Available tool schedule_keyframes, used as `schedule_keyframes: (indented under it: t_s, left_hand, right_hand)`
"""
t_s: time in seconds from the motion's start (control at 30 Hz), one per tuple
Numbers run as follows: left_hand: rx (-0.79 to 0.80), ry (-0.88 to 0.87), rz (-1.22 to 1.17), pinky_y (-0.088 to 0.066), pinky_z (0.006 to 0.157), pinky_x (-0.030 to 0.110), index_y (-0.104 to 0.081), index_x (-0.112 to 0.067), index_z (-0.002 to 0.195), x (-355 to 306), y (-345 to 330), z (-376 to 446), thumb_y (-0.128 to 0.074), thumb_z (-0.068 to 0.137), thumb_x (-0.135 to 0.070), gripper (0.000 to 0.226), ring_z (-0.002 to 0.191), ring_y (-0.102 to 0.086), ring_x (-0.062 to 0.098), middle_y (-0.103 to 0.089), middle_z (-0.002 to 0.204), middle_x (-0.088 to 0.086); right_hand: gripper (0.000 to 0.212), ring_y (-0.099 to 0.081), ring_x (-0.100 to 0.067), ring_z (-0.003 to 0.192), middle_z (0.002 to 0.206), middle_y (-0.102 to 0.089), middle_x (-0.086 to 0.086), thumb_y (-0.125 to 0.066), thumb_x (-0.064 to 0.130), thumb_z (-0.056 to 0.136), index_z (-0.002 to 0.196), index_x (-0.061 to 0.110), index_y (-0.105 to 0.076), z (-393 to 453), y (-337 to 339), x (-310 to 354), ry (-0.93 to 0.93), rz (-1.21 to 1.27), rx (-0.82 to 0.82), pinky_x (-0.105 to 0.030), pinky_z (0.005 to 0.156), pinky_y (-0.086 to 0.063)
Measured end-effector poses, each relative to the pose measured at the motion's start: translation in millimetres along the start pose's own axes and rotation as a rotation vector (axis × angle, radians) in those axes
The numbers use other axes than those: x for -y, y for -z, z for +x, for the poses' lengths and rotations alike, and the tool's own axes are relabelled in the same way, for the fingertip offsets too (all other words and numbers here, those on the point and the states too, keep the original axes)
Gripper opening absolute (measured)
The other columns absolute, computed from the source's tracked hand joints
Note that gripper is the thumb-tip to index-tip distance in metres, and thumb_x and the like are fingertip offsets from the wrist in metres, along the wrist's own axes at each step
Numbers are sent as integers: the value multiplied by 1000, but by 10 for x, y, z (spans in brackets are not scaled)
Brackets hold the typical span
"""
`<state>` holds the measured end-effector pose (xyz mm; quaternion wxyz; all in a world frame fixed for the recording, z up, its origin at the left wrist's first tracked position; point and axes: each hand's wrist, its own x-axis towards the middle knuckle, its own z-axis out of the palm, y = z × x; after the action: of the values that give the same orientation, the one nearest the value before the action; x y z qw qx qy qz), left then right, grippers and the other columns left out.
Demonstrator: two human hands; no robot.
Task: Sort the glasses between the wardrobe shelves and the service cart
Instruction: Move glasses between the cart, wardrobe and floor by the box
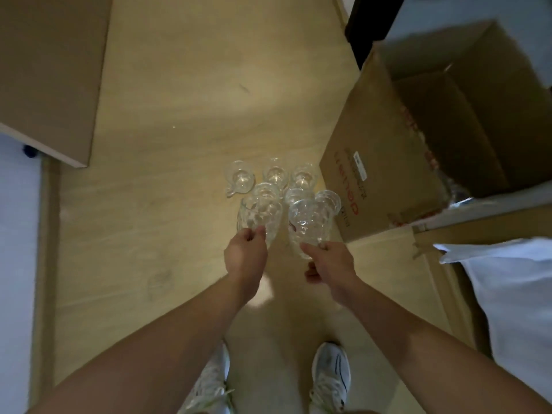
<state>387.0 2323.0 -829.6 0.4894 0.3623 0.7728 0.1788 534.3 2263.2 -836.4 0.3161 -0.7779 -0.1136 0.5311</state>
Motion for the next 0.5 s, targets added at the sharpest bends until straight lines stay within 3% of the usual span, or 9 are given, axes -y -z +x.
schedule_keyframes:
  t_s: [0.07,0.2,0.3,0.37,0.43,0.5]
  left_hand:
    - [14,-9,-57,-40,57,24,-67,-15,77,-437,324,-314,-58,96,-44,35,63,-55,11,-66,72,-5]
    - [33,-90,-128,-39,67,33,-55,-13,70,-1405,912,-1000,-58,97,-41,39,69,-49,21,-56,69,1]
    - [30,-149,-128,-40,70,37,-55,-14,73,-2183,1328,-1584,-55,100,-40,37,75,-50,28,-56,74,5]
    - [50,-165,-148,-47,77,40,-62,-12,88,-2688,1559,-1966,-51,101,-41,34,89,-61,39,-64,87,15]
    - [66,-201,-174,-49,89,42,-65,-8,108,-3133,1768,-2332,-49,103,-41,37,105,-62,39,-67,110,20]
    - [73,-265,-222,-49,90,38,-64,-11,123,-3520,1945,-2684,-48,103,-39,38,104,-63,34,-68,117,15]
  right_hand:
    - [33,-59,-22,42,55,-57,-8,-81,23,86,66,8,-58,-429,158,445,17,4,23,-47,55,-61]
    - [26,-61,-27,49,67,-58,-15,-78,27,89,89,5,-66,-1318,515,1431,45,11,97,-42,54,-59]
    - [37,-66,-30,58,74,-63,-18,-79,33,88,104,2,-66,-1997,805,2170,92,-6,128,-42,57,-61]
    - [45,-69,-29,63,81,-66,-20,-79,36,87,112,1,-66,-2427,1013,2613,154,-31,121,-42,56,-63]
    - [54,-73,-27,65,86,-70,-17,-80,40,86,122,2,-65,-2815,1216,2985,201,-44,91,-43,58,-63]
    - [60,-76,-24,67,91,-72,-15,-80,43,85,130,7,-62,-3162,1390,3334,233,-52,77,-36,59,-63]
